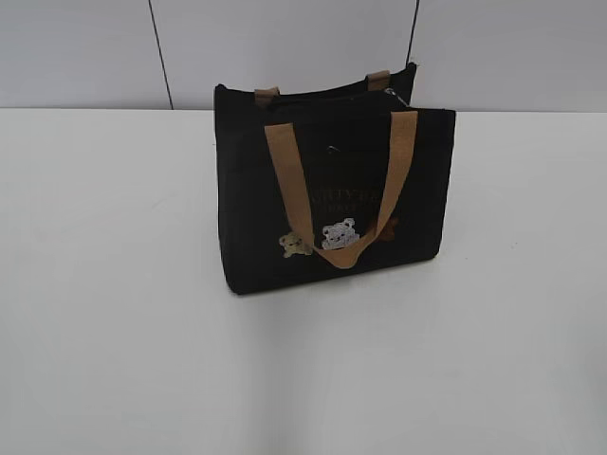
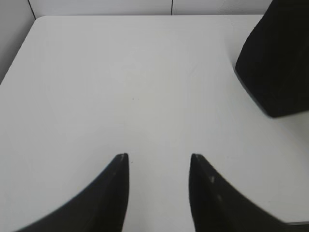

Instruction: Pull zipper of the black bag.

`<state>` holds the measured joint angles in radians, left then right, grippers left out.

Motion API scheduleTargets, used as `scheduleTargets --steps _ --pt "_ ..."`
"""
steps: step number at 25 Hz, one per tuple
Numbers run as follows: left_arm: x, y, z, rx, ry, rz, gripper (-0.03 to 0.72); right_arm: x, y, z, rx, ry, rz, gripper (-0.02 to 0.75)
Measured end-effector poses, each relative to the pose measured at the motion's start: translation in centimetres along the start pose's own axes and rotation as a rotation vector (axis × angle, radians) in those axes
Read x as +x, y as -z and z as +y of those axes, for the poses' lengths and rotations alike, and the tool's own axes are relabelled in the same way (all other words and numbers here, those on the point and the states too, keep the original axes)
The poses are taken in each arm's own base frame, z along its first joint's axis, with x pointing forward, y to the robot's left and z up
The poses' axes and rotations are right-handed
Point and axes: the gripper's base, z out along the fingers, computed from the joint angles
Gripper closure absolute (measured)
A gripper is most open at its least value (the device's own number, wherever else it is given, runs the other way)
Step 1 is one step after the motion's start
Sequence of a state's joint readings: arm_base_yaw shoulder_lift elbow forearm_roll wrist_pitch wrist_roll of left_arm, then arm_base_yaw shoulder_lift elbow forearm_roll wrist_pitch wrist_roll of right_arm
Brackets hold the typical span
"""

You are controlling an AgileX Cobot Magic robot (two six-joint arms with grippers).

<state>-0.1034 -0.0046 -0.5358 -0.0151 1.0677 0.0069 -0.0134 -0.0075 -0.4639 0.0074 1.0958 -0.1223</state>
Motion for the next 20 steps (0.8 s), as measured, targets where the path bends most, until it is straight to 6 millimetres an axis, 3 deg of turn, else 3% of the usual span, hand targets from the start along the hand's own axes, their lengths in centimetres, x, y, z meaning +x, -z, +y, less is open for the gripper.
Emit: scheduleTargets --steps 20 --pt "0.0 0.0 0.0 0.0 0.0 0.0 0.377 0.0 0.0 0.02 -0.003 -0.001 0.0 0.414"
